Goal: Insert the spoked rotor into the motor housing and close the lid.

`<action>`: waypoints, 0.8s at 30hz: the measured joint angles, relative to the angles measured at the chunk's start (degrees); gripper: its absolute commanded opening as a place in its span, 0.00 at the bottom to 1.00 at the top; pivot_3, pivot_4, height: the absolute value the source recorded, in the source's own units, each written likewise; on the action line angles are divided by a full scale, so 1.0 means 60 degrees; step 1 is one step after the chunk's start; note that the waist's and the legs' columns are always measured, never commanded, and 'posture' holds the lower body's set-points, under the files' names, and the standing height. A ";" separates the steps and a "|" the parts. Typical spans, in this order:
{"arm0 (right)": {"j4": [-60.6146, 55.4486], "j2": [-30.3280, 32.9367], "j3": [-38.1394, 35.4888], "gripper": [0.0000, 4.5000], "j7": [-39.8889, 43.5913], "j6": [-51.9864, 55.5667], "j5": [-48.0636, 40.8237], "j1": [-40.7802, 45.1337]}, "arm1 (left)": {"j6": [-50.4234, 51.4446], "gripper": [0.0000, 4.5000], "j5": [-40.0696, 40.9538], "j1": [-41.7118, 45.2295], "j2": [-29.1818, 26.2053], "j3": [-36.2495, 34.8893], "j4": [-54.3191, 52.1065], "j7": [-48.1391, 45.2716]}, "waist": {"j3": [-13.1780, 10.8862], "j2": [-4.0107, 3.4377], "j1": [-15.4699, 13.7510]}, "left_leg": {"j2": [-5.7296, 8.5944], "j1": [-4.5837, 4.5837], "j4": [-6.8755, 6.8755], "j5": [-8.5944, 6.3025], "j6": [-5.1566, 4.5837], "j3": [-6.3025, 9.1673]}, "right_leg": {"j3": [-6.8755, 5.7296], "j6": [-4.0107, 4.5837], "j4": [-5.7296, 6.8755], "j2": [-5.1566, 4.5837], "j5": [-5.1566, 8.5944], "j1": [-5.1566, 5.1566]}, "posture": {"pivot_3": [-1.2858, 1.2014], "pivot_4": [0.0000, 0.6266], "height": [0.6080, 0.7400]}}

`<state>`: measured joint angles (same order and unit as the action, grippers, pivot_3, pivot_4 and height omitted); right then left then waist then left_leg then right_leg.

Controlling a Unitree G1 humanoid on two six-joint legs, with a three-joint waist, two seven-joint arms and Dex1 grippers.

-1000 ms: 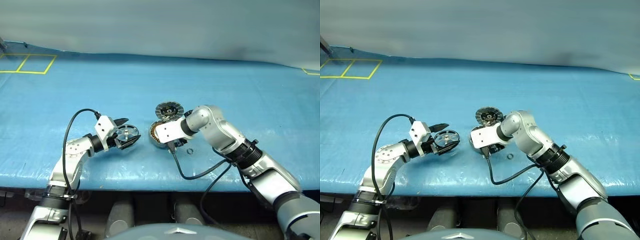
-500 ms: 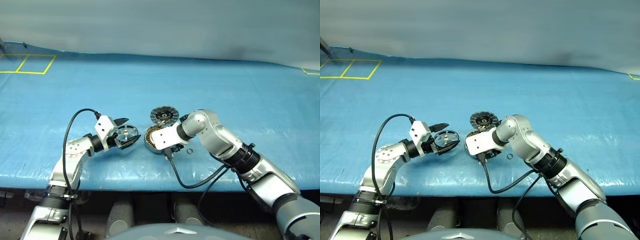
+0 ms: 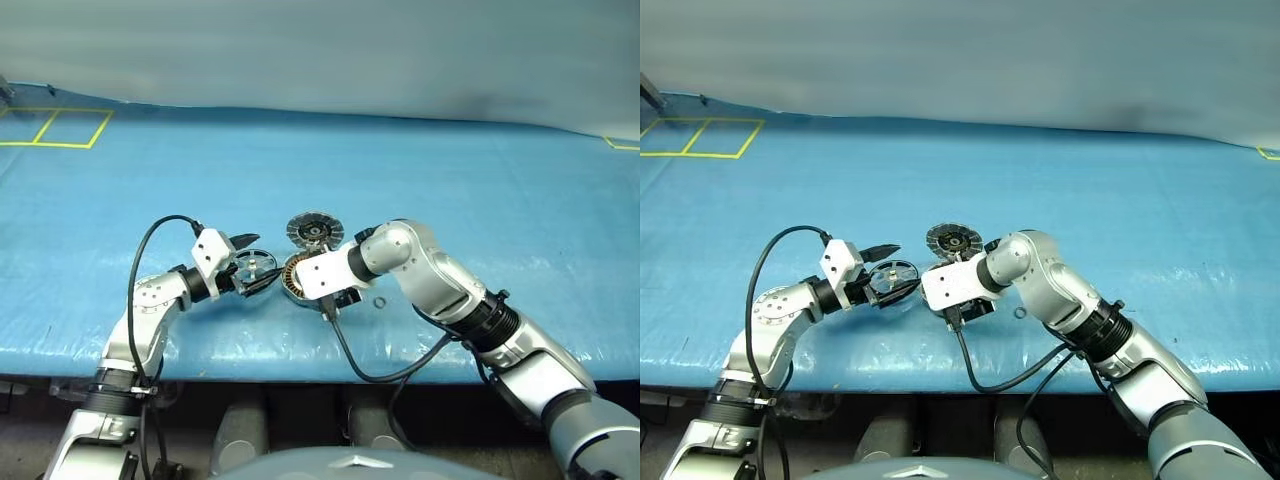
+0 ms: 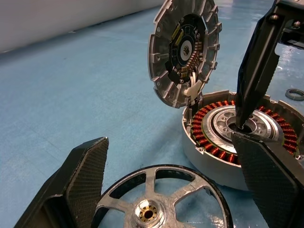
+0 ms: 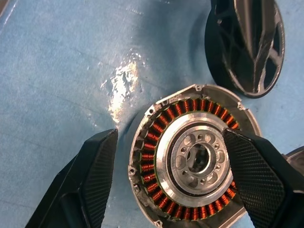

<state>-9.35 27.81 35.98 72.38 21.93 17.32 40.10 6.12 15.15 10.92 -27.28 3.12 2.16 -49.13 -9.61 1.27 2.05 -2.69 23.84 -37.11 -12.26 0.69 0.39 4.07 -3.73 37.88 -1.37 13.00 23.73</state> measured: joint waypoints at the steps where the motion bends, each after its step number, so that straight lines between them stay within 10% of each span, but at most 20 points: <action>1: -0.0143 0.0043 -0.0105 0.83 -0.0010 0.0056 -0.0078 -0.0039 | 0.0000 1.00 0.0000 0.0022 0.0013 0.0007 0.0007 -0.0028 | 0.0000 0.0000 0.0000 | 0.0000 0.0001 0.0000 0.0000 0.0000 0.0000 | 0.0000 0.0003 -0.0001 -0.0001 0.0001 0.0000 | 0.52 0.24 1.00; 24: -0.3089 -0.0661 -0.6700 0.83 -0.4448 0.1762 -0.3671 -0.7120 | 0.0130 1.00 0.0297 0.0318 0.0015 0.0331 0.0345 -0.1328 | 0.0005 0.0008 -0.0067 | 0.0003 -0.0009 -0.0010 0.0000 0.0000 -0.0005 | 0.0012 -0.0008 -0.0007 -0.0003 0.0033 -0.0018 | 0.52 0.24 1.00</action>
<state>-27.88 23.84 -4.22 45.69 32.50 -4.71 -2.62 6.90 16.93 12.83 -27.19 5.11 4.23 -57.10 -9.59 1.32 1.65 -2.67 23.79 -37.17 -12.26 0.69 0.36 4.14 -3.78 37.84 -1.39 13.19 23.62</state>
